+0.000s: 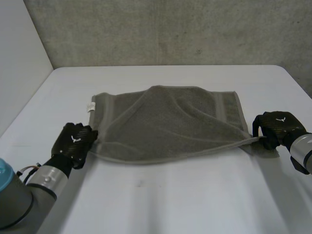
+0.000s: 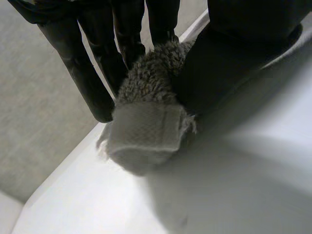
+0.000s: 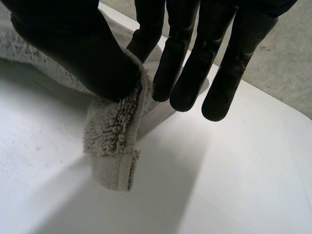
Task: Fold the towel.
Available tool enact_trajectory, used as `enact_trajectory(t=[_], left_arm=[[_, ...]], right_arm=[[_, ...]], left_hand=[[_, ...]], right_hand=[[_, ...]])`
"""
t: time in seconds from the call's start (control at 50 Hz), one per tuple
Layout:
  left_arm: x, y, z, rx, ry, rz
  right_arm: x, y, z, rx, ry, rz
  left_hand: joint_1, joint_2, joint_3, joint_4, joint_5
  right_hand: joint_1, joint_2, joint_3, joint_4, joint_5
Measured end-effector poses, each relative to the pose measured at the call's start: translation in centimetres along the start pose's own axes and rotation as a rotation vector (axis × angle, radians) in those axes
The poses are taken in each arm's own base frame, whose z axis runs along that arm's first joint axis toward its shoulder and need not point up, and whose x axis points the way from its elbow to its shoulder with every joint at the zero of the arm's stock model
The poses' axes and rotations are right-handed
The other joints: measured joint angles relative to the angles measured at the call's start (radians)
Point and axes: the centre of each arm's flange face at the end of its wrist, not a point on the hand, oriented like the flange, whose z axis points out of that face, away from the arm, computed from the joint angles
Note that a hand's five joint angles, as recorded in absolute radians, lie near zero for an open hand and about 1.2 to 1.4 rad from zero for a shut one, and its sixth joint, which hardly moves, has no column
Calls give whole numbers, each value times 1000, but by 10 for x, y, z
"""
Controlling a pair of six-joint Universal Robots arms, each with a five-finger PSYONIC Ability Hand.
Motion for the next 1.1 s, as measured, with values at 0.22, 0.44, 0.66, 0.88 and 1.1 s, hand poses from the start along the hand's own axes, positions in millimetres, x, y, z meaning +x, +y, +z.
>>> enact_trajectory(t=[0.22, 0.44, 0.66, 0.88, 1.1], left_arm=[[6, -16, -23, 58, 45, 9], [-19, -40, -42, 41, -25, 7], [-20, -70, -79, -107, 57, -66], [-27, -66, -66, -236, 124, -145], [-39, -37, -2, -320, 167, -223]], right_arm=[[2, -8, -3, 1, -7, -7], [15, -51, -47, -72, -34, -134], [16, -89, -107, -76, -8, -366], [19, -97, -92, 5, 19, -425], [12, -76, -2, 19, 44, -430]], left_hand=[[41, 67, 67, 67, 62], [45, 69, 69, 69, 66], [45, 69, 70, 70, 66], [45, 69, 70, 70, 66], [45, 69, 70, 70, 67]], right_hand=[[0, 0, 0, 0, 0], [0, 0, 0, 0, 0], [0, 0, 0, 0, 0], [0, 0, 0, 0, 0], [0, 0, 0, 0, 0]])
